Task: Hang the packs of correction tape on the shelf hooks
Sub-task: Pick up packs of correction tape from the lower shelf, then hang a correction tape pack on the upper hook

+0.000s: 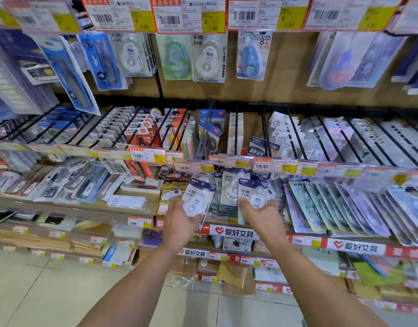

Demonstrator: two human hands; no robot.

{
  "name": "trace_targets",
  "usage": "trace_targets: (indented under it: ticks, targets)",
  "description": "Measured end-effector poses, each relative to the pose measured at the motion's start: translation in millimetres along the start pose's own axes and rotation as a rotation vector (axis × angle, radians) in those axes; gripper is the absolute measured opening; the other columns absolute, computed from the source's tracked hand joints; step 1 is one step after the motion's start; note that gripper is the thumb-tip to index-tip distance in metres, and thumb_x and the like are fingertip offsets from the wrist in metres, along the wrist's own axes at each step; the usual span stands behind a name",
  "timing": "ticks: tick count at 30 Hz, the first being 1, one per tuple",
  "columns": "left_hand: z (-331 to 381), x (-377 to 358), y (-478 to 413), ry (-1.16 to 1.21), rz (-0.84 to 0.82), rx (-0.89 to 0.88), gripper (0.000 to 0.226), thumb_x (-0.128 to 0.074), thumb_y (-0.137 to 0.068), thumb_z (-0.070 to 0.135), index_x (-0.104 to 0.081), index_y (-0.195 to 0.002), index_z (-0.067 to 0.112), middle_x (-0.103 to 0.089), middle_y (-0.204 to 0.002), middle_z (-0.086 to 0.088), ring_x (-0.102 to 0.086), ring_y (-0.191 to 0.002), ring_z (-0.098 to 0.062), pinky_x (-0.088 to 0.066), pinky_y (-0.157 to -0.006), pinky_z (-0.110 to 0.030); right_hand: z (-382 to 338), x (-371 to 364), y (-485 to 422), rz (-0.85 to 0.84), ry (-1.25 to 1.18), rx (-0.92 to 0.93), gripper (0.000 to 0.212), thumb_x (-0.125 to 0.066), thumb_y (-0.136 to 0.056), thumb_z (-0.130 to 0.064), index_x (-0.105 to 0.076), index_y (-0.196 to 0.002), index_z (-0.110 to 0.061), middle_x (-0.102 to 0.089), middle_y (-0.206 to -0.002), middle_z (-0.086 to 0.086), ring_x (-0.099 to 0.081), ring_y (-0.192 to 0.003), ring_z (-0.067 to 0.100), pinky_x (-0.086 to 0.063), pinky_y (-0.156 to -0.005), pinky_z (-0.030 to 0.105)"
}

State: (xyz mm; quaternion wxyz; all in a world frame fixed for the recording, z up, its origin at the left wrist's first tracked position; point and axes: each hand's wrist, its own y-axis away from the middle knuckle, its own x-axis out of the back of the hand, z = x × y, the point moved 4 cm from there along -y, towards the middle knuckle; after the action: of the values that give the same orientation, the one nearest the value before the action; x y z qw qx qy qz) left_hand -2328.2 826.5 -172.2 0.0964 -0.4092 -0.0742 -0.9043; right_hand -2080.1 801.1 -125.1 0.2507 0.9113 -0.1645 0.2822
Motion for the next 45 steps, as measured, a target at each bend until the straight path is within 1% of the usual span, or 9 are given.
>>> trace_targets:
  ticks: [11, 17, 21, 27, 32, 37, 39, 42, 45]
  targets:
    - [-3, 7, 97, 0.169, 0.043, 0.023, 0.067, -0.08, -0.076, 0.041, -0.045, -0.13, 0.021, -0.046, -0.118, 0.008, -0.05, -0.107, -0.014, -0.049, -0.084, -0.033, 49, 4, 56, 0.014, -0.099, -0.052, 0.074, -0.082, -0.073, -0.039, -0.037, -0.126, -0.015, -0.065, -0.101, 0.0, -0.065, -0.093, 0.027, -0.054, -0.083, 0.041]
    - [12, 23, 117, 0.208, 0.102, -0.02, 0.071, -0.083, -0.074, 0.039, -0.045, -0.132, 0.02, -0.045, -0.124, 0.009, -0.049, -0.11, -0.007, -0.039, -0.085, -0.015, 34, 11, 73, -0.082, -0.251, 0.01, 0.054, -0.085, -0.08, -0.027, -0.045, -0.115, -0.016, -0.06, -0.092, -0.007, -0.058, -0.075, 0.002, -0.04, -0.039, 0.011]
    - [13, 36, 127, 0.278, 0.151, -0.052, 0.068, -0.084, -0.074, 0.033, -0.045, -0.128, 0.02, -0.046, -0.122, 0.009, -0.047, -0.109, -0.003, -0.036, -0.083, 0.0, 22, 14, 86, -0.028, -0.319, 0.067, 0.047, -0.082, -0.08, -0.047, -0.052, -0.106, -0.022, -0.067, -0.096, -0.005, -0.063, -0.079, 0.005, -0.045, -0.057, 0.025]
    - [9, 68, 132, 0.367, 0.234, -0.041, 0.07, -0.085, -0.071, 0.034, -0.042, -0.126, 0.029, -0.044, -0.126, 0.012, -0.048, -0.119, -0.009, -0.044, -0.099, -0.03, 1, 13, 107, 0.069, -0.385, 0.115, 0.05, -0.082, -0.073, -0.06, -0.058, -0.094, -0.021, -0.071, -0.083, -0.001, -0.068, -0.074, 0.016, -0.055, -0.069, 0.04]
    - [9, 109, 117, 0.401, 0.239, -0.079, 0.071, -0.084, -0.072, 0.04, -0.043, -0.129, 0.027, -0.042, -0.125, 0.012, -0.05, -0.112, -0.005, -0.051, -0.086, -0.018, -34, 2, 124, 0.013, -0.409, 0.146, 0.087, -0.084, -0.062, -0.062, -0.056, -0.129, -0.014, -0.073, -0.109, 0.001, -0.072, -0.096, 0.022, -0.059, -0.089, 0.046]
    - [2, 154, 99, 0.399, 0.264, -0.156, 0.072, -0.082, -0.074, 0.038, -0.042, -0.132, 0.022, -0.044, -0.125, 0.008, -0.047, -0.113, -0.005, -0.049, -0.093, -0.023, -78, -3, 138, -0.042, -0.504, 0.269, 0.029, -0.087, -0.078, -0.026, -0.067, -0.099, -0.019, -0.078, -0.089, 0.001, -0.076, -0.079, 0.017, -0.062, -0.074, 0.039]
    - [-3, 171, 92, 0.39, 0.275, -0.181, 0.07, -0.082, -0.074, 0.042, -0.041, -0.129, 0.026, -0.044, -0.123, 0.01, -0.049, -0.114, -0.007, -0.047, -0.099, -0.032, -97, -8, 141, -0.089, -0.542, 0.3, 0.027, -0.086, -0.08, -0.024, -0.07, -0.101, -0.016, -0.08, -0.088, 0.003, -0.077, -0.08, 0.021, -0.063, -0.075, 0.043]
    - [-8, 194, 84, 0.421, 0.239, -0.211, 0.065, -0.08, -0.076, 0.042, -0.036, -0.124, 0.035, -0.041, -0.122, 0.014, -0.044, -0.108, 0.015, -0.04, -0.088, -0.003, -129, -16, 147, -0.149, -0.656, 0.31, 0.03, -0.087, -0.077, -0.028, -0.074, -0.098, -0.012, -0.08, -0.09, 0.008, -0.078, -0.084, 0.029, -0.062, -0.083, 0.053]
    - [-12, 216, 74, 0.434, 0.245, -0.25, 0.066, -0.08, -0.077, 0.041, -0.037, -0.126, 0.033, -0.042, -0.126, 0.012, -0.04, -0.107, 0.011, -0.031, -0.089, -0.003, -162, -22, 158, -0.14, -0.701, 0.318, 0.029, -0.08, -0.084, -0.039, -0.076, -0.091, -0.011, -0.08, -0.085, 0.01, -0.078, -0.08, 0.028, -0.061, -0.067, 0.037]
